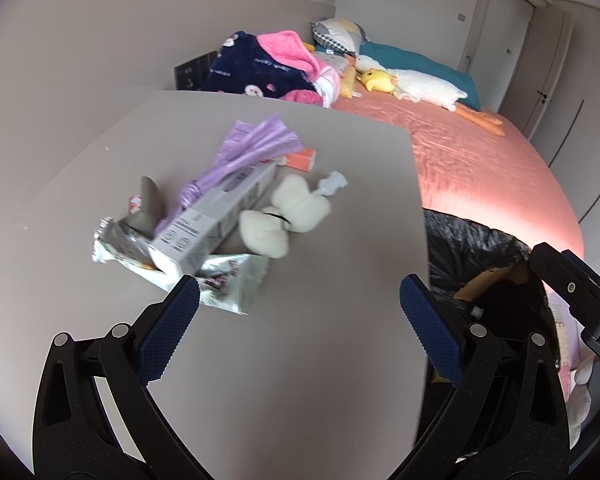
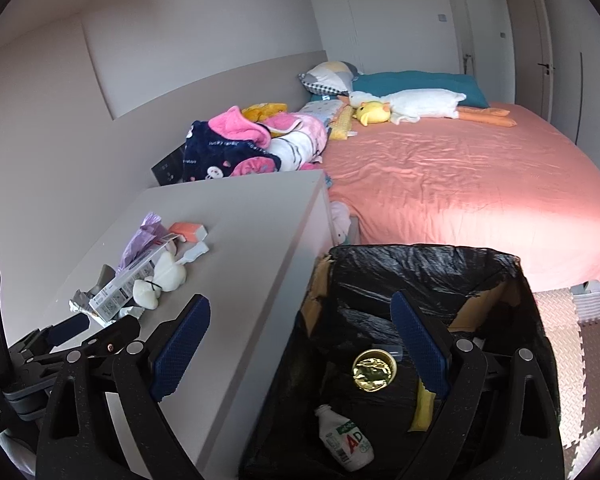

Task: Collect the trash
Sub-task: 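Move both tools back over the desk toward the remaining trash, then grasp the white thermometer box with the left tool while the right tool grasps the white cotton pad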

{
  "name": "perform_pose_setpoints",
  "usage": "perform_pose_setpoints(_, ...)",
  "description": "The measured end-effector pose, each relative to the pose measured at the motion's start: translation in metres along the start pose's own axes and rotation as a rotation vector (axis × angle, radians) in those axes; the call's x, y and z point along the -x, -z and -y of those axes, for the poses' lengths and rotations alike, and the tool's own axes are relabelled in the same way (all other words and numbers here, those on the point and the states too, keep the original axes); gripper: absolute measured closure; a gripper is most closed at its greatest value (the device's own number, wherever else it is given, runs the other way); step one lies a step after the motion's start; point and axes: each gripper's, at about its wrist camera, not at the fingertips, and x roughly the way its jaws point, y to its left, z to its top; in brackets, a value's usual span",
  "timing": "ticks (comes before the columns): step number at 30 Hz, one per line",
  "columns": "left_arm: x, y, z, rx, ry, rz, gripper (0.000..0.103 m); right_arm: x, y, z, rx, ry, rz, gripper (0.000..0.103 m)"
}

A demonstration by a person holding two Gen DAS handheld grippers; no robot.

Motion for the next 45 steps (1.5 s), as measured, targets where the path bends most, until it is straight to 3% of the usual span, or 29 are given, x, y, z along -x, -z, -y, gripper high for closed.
perform_pose_setpoints(6,-0.006,-0.006,-0.022,-0.014,-0.059,0.016,0.007,-0.014,-0.001,-0.016,0.008,-0.011,-0.008,0.012)
perform_pose_setpoints(15,-0.023,-0.018,-0.043,-0.036,-0.071,0.001,0.04,-0.035,-0.004,-0.029,0.006,-0.03,-0.038,0.014)
perform_pose_setpoints(23,-0.038,-0.024,-0.054,-0.058,-0.11,-0.018,0.046,-0.053,-0.006,-0.035,-0.011,-0.049,-0.07,0.017)
perform_pose_setpoints(32,-0.052,-0.022,-0.053,-0.097,-0.096,-0.051,0.062,-0.072,-0.005,-0.051,-0.004,-0.076,-0.106,0.022)
perform_pose_setpoints(36,-0.049,-0.022,-0.054,-0.083,-0.051,-0.026,0.075,-0.08,-0.004,-0.058,0.003,-0.087,-0.122,0.022)
perform_pose_setpoints(45,-0.031,-0.032,-0.069,-0.025,-0.01,0.051,0.076,-0.095,-0.005,-0.077,0.025,-0.112,-0.146,0.022)
